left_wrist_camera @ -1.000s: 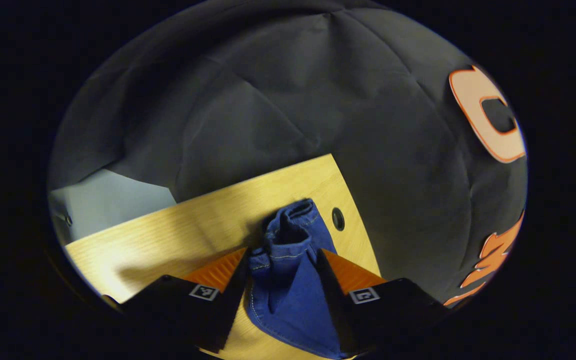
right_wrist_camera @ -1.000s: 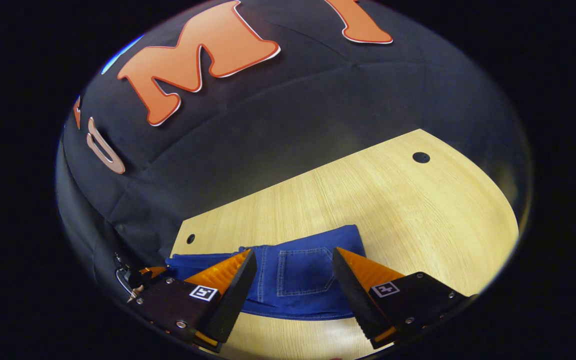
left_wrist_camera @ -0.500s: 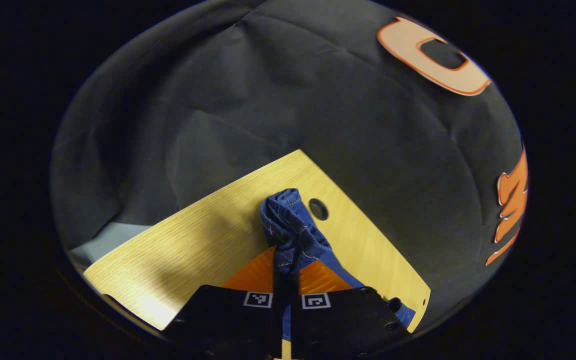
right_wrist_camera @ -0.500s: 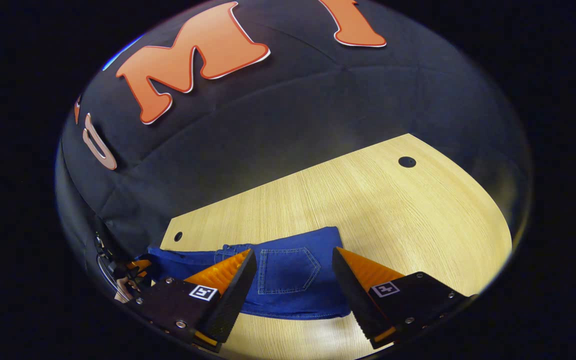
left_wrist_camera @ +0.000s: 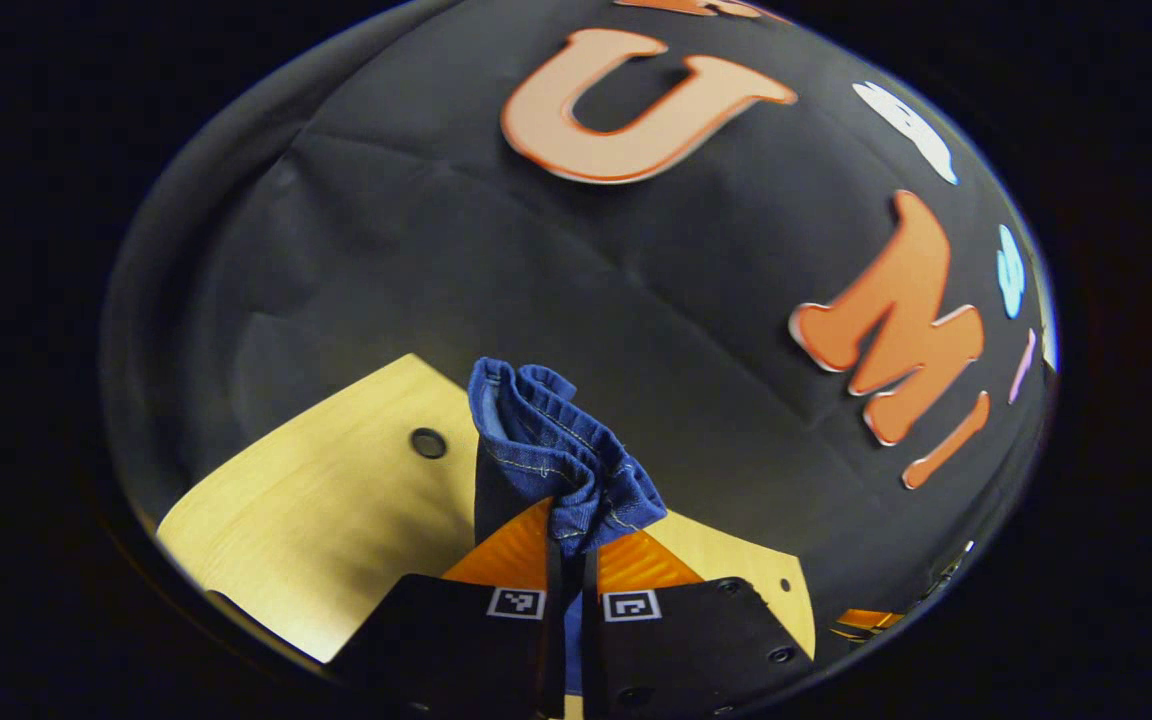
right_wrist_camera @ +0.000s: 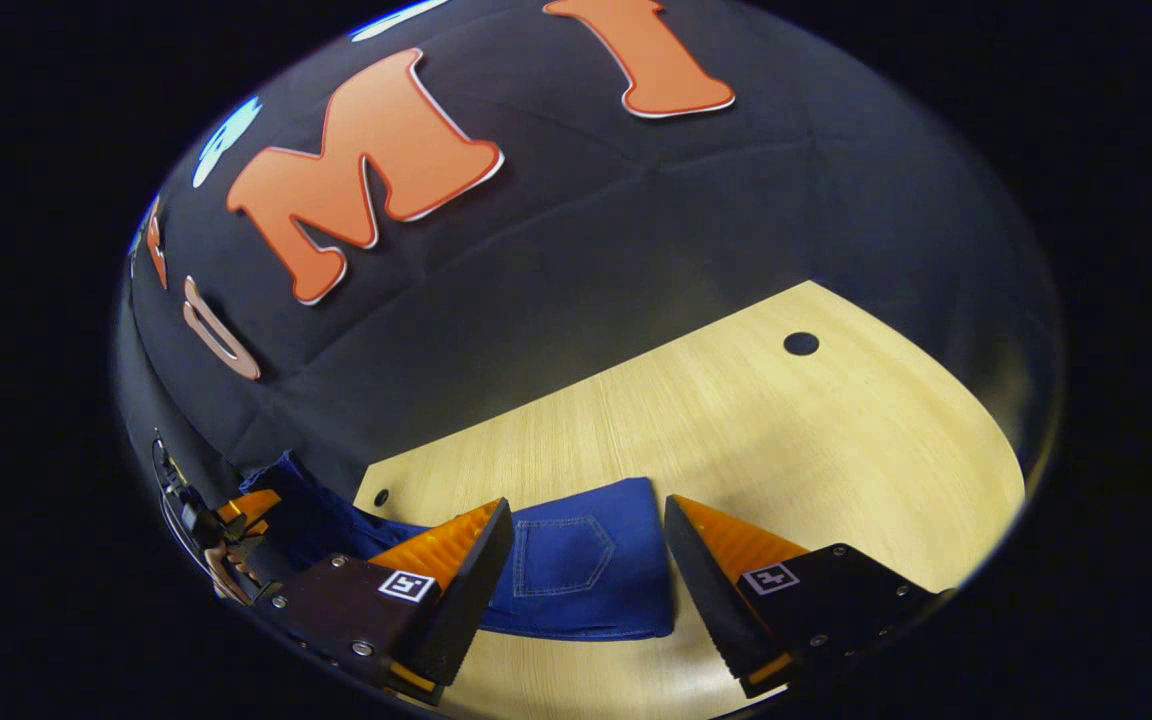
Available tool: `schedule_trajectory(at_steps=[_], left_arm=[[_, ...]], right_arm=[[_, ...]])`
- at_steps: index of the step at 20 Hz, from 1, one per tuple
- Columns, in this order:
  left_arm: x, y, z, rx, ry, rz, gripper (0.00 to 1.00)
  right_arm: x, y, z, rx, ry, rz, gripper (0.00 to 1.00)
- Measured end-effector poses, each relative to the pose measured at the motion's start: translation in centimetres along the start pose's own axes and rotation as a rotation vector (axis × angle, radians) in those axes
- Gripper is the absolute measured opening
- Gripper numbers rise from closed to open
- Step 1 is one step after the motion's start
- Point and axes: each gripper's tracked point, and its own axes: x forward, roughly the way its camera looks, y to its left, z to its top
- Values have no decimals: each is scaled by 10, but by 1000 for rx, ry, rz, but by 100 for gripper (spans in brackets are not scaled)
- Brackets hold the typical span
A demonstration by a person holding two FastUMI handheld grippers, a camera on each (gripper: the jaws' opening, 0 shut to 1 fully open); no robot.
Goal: Grasp the waist and the cuffs of the jeans and fold them to make the two legs overlap; first hold the waist and fold one-third of the jeans toward the cuffs, then hold the cuffs and fold the remaining one-third in the same direction to finish folding.
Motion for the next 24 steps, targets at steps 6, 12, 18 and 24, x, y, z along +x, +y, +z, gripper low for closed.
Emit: schedule_trajectory(at_steps=[6, 12, 18, 24], left_arm=[[-13, -160, -39, 20, 35, -151, 7], [28, -278, -159, 149, 167, -204, 7], [61, -274, -315, 404, 359, -121, 7], [75, -227, -390, 565, 413, -14, 7]], right_arm=[[-41, -62, 38, 48, -47, 11, 96], [-76, -143, 50, 118, -71, -24, 96], [-87, -196, 31, 100, -54, -81, 96], [-95, -196, 20, 47, -24, -53, 96]])
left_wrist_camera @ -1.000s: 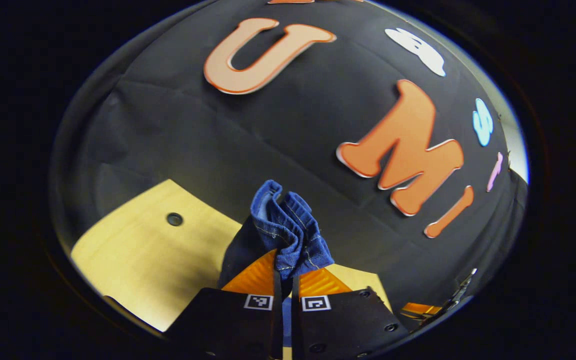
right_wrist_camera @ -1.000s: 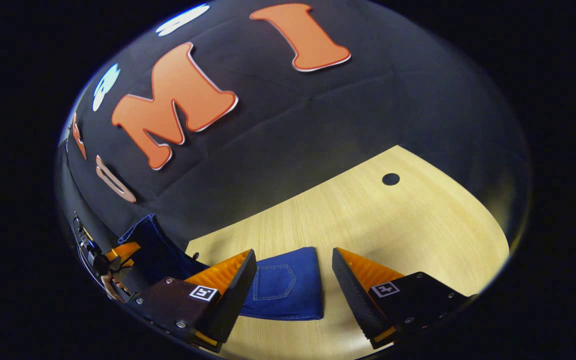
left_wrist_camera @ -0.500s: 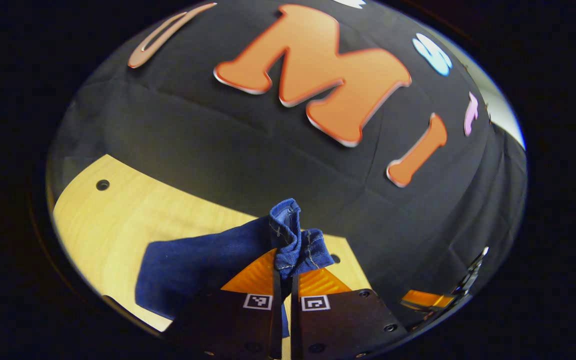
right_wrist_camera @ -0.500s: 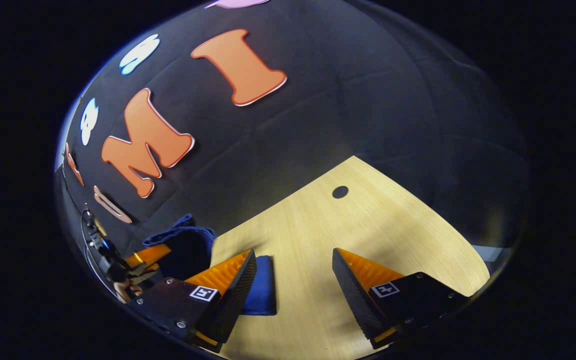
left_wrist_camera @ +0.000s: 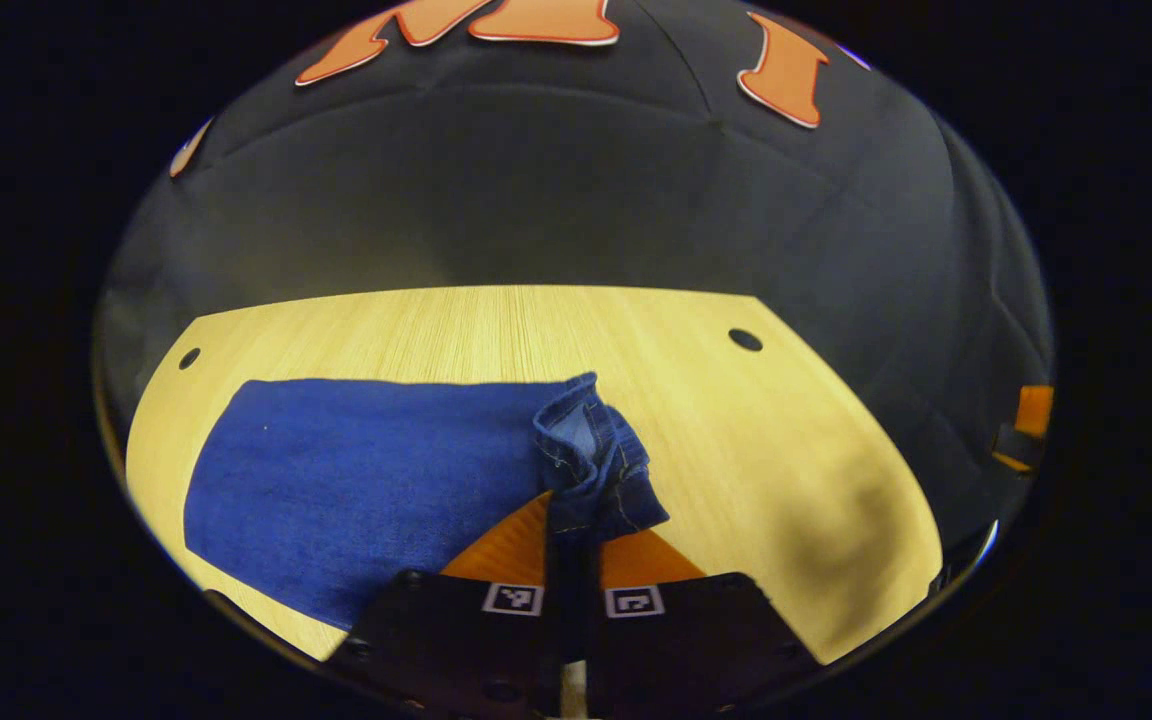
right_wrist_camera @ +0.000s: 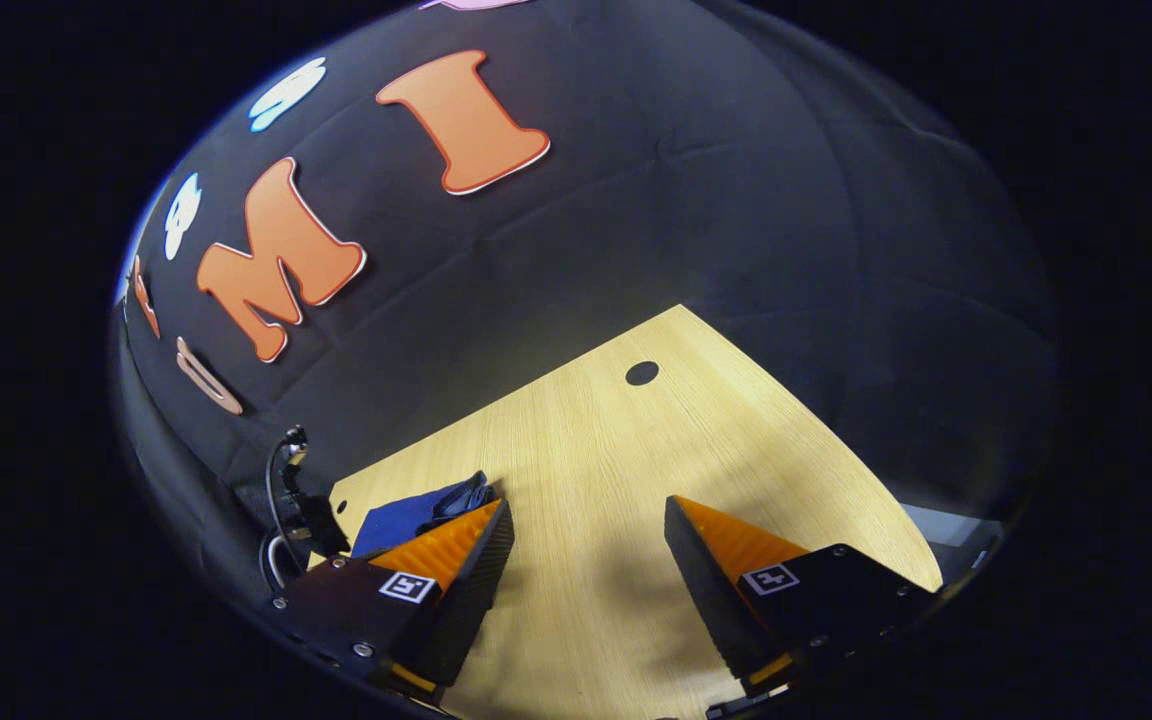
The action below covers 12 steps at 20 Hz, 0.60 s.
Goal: Grasp the waist and the cuffs of the jeans and fold them to make the two legs overlap; first hold the waist and fold one-third of the jeans toward the cuffs, then hold the cuffs and fold the remaining one-third in the same direction to finish folding.
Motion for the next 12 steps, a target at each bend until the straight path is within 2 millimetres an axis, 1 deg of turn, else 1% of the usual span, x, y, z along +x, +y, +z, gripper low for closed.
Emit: schedule_trajectory(at_steps=[1, 2, 3, 4, 5, 6, 7, 8, 9, 10, 11, 12], left_arm=[[2, -2, -5, 2, 7, -17, 12], [5, -9, -6, -6, 13, -38, 12], [4, -11, -6, -8, 21, -57, 34], [3, -18, -6, -4, 28, -81, 56], [-1, -21, -3, 22, 34, -85, 78], [-12, -19, 1, 45, 17, -67, 100], [-25, -18, 10, 49, -1, -64, 98], [-44, -18, 16, 37, -26, -78, 98], [-66, -15, 25, 19, -56, -88, 99], [-92, -3, 34, 13, -94, -87, 99], [-118, 13, 43, 14, -135, -70, 98], [-148, 33, 55, 16, -179, -45, 100]], right_arm=[[-1, 3, -1, -7, 9, 9, 96], [1, 8, -3, -17, 15, 12, 96], [2, 11, -4, -30, 21, 14, 96], [3, 16, -6, -44, 29, 16, 96], [4, 22, -7, -57, 34, 16, 96], [5, 26, -8, -73, 36, 15, 96], [6, 32, -11, -94, 40, 13, 96], [8, 41, -16, -117, 44, 11, 96], [11, 51, -19, -137, 47, 13, 96], [11, 62, -21, -158, 46, 19, 96], [10, 73, -23, -179, 41, 25, 96], [5, 85, -25, -203, 34, 35, 96]])
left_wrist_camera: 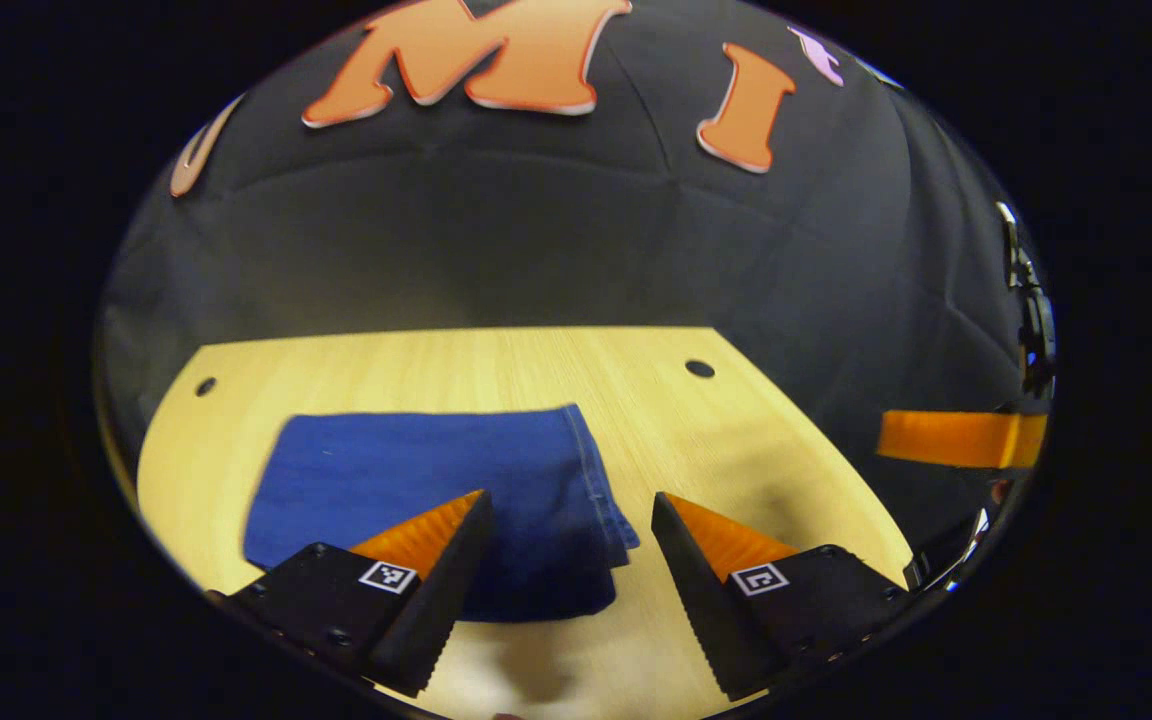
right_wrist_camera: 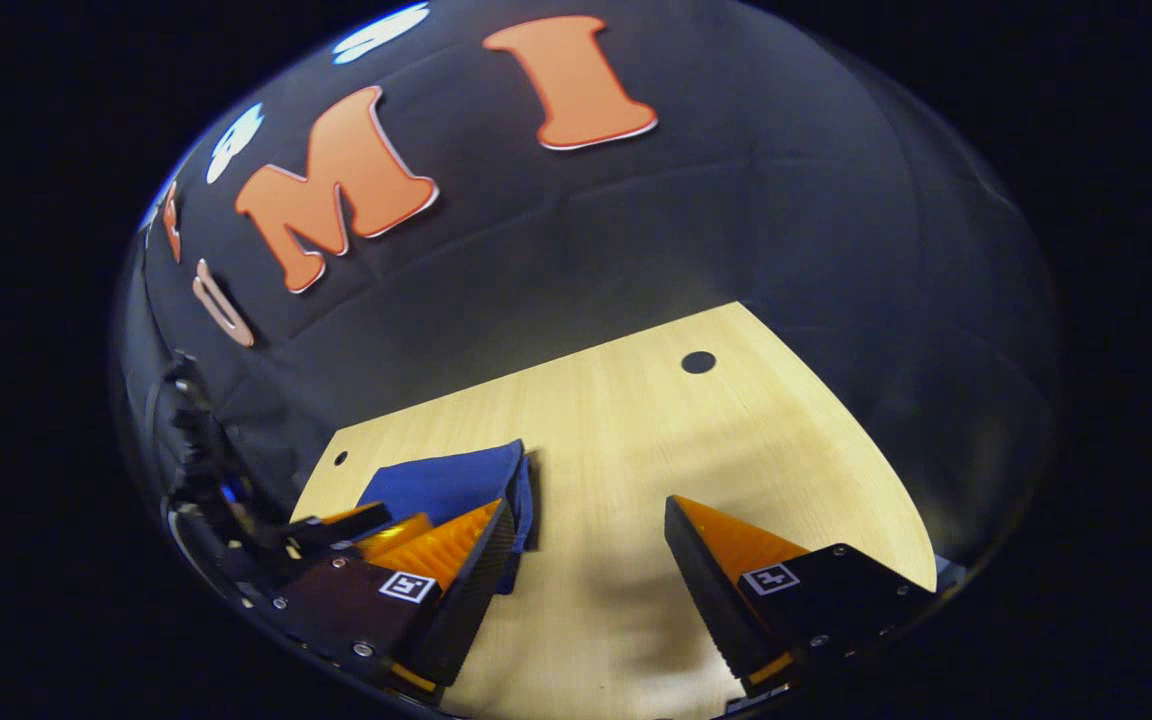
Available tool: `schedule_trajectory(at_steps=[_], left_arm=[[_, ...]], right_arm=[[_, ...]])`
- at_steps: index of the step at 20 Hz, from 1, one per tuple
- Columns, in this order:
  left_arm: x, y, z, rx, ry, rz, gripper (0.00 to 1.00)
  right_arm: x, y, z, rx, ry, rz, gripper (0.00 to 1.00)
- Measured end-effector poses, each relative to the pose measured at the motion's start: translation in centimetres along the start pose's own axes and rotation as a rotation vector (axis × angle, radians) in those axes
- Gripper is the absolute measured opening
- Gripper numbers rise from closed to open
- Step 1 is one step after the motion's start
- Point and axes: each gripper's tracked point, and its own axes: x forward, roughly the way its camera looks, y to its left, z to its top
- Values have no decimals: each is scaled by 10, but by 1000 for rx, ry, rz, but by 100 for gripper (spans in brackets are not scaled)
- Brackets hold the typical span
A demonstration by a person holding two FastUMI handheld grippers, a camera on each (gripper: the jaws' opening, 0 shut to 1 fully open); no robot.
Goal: Grasp the waist and the cuffs of the jeans and fold them to make the two legs overlap; first hold the waist and fold one-third of the jeans toward the cuffs, then hold the cuffs and fold the remaining one-third in the same direction to finish folding.
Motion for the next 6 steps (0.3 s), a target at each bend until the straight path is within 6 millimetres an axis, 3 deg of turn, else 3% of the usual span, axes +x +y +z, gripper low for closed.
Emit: schedule_trajectory(at_steps=[3, 6], left_arm=[[-78, 56, 52, -17, -147, 77, 98], [-146, 99, 73, -29, -322, 202, 98]], right_arm=[[-11, 43, 26, -54, -88, 19, 96], [-38, 80, 62, -99, -238, 35, 96]])
